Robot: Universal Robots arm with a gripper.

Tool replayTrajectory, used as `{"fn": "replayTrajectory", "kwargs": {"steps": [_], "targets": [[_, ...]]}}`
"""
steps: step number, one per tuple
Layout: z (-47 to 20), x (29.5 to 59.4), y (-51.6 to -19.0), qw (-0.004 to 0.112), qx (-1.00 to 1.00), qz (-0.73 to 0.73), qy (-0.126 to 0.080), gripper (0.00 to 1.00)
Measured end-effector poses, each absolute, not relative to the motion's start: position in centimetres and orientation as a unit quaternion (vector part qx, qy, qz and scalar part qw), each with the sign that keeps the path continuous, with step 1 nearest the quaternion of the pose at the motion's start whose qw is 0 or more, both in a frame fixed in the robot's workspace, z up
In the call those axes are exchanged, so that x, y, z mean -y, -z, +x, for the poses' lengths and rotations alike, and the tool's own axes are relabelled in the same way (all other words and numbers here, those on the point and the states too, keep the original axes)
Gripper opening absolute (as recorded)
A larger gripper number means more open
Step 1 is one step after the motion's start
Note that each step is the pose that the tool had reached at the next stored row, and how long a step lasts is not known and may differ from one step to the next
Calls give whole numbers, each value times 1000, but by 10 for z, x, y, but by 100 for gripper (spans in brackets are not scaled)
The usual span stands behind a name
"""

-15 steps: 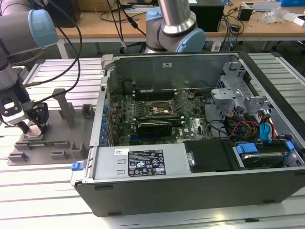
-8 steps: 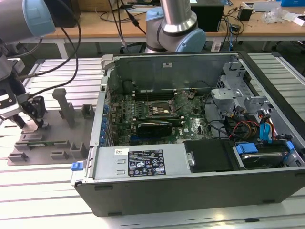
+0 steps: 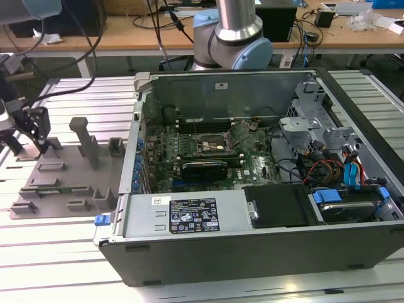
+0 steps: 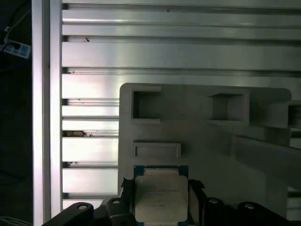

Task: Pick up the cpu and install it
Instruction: 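Pick up the cpu and move it towards the insertion slot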

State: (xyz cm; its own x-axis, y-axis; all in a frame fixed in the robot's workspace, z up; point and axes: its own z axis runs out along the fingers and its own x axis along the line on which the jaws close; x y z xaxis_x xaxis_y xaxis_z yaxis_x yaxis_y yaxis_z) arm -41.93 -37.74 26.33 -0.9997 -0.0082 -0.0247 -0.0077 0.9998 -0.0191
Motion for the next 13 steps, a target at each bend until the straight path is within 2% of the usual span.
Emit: {"fn": "replayTrajectory", "kwargs": {"steps": [13], "targets": [[-419, 377, -331, 12, -1000, -4, 10, 55]]}}
